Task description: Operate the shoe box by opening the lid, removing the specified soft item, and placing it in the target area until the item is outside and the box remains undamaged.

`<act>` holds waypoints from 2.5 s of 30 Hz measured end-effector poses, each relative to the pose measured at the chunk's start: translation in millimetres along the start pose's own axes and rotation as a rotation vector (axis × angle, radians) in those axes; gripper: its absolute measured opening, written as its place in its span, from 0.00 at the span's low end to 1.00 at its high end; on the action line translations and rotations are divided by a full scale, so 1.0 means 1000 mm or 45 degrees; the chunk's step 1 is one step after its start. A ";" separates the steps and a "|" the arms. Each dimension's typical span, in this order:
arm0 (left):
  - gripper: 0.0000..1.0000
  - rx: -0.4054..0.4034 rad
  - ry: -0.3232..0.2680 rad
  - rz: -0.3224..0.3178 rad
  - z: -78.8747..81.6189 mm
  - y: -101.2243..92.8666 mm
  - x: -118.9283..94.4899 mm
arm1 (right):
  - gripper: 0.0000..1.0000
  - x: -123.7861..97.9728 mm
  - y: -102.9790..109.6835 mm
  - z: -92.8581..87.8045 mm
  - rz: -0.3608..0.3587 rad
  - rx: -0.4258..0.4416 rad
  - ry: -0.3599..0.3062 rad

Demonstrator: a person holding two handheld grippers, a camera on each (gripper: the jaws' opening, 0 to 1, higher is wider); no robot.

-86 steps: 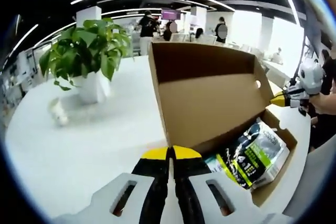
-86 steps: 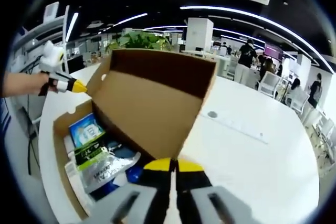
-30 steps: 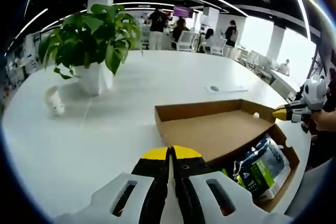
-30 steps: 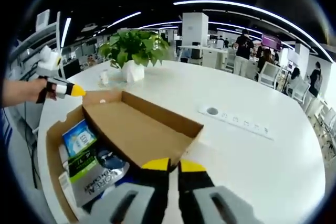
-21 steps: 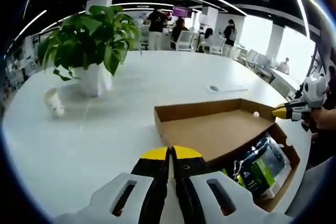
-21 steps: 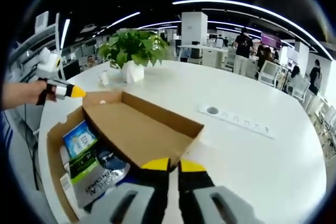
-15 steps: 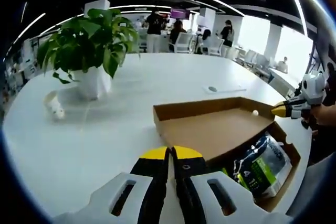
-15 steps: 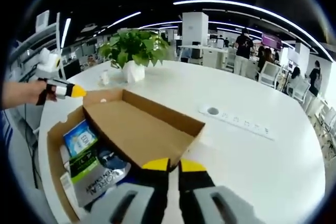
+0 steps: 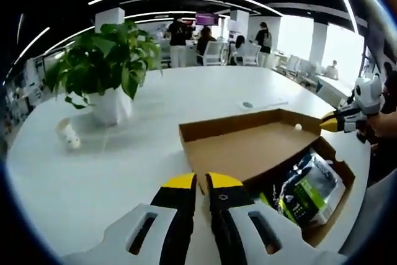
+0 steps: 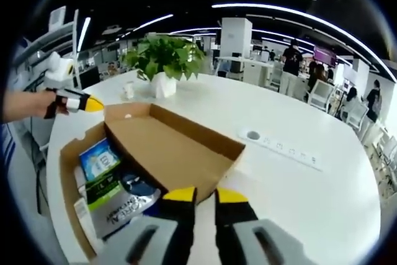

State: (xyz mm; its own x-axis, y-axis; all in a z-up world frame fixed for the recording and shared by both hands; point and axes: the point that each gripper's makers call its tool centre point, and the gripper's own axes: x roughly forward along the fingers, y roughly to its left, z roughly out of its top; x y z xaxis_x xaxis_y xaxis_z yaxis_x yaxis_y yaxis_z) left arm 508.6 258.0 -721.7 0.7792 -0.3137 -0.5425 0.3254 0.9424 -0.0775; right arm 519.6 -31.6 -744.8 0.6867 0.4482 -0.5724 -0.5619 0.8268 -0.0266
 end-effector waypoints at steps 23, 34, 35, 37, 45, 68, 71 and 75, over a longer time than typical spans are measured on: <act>0.12 0.088 0.056 -0.097 -0.020 -0.051 -0.019 | 0.10 -0.020 0.047 0.001 0.142 -0.046 -0.030; 0.18 0.081 0.165 -0.189 -0.045 -0.080 -0.013 | 0.15 -0.014 0.064 -0.010 0.202 -0.039 0.028; 0.18 0.081 0.173 -0.196 -0.048 -0.082 -0.012 | 0.16 -0.013 0.066 -0.013 0.211 -0.035 0.044; 0.18 0.080 0.188 -0.207 -0.052 -0.085 -0.010 | 0.18 -0.011 0.067 -0.017 0.219 -0.032 0.062; 0.20 0.048 0.178 -0.234 -0.061 -0.086 -0.006 | 0.21 -0.001 0.074 -0.027 0.262 -0.004 0.123; 0.22 -0.008 -0.012 -0.170 -0.049 -0.059 -0.044 | 0.28 0.038 0.093 -0.035 0.337 0.052 0.281; 0.22 -0.012 -0.021 -0.154 -0.051 -0.057 -0.051 | 0.25 0.036 0.095 -0.031 0.336 0.063 0.257; 0.22 -0.023 -0.028 -0.138 -0.054 -0.056 -0.057 | 0.17 0.033 0.101 -0.029 0.361 0.120 0.223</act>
State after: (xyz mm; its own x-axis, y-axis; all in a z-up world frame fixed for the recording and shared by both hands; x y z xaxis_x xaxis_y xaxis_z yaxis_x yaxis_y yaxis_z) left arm 417.1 229.2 -731.3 0.7516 -0.4165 -0.5114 0.3993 0.9045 -0.1498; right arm 472.4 56.4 -789.6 0.4151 0.6061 -0.6784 -0.6683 0.7091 0.2246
